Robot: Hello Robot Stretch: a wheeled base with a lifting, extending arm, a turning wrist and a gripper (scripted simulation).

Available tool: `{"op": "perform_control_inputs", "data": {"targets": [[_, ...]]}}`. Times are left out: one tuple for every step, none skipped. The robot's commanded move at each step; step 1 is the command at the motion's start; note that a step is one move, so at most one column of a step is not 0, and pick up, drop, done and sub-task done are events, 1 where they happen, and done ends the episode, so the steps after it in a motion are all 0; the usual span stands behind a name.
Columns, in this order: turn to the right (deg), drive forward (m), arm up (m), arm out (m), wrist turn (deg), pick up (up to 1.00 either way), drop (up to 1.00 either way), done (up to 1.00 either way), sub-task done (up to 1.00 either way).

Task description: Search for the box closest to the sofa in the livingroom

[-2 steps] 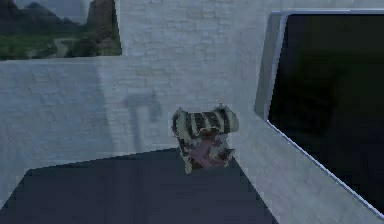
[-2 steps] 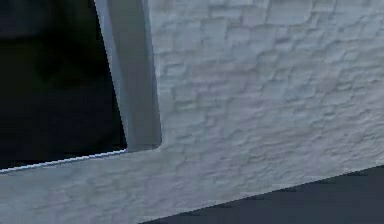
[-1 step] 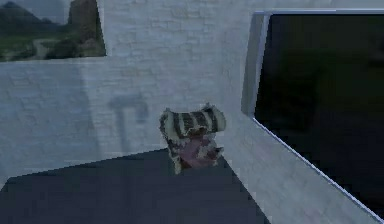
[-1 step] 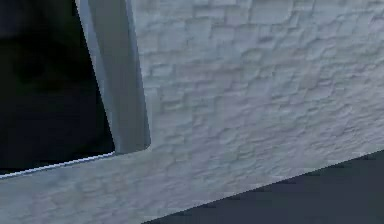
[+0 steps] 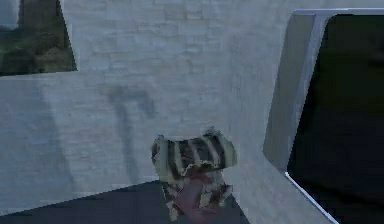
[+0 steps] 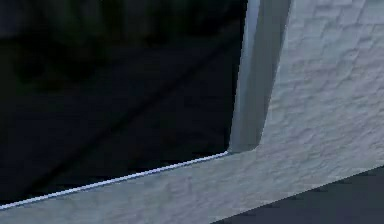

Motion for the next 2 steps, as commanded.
{"op": "perform_control_inputs", "data": {"targets": [[45.0, 0.00, 0.00, 0.00, 0.0, 0.00, 0.00, 0.00, 0.00], [45.0, 0.00, 0.00, 0.00, 0.0, 0.00, 0.00, 0.00, 0.00]]}}
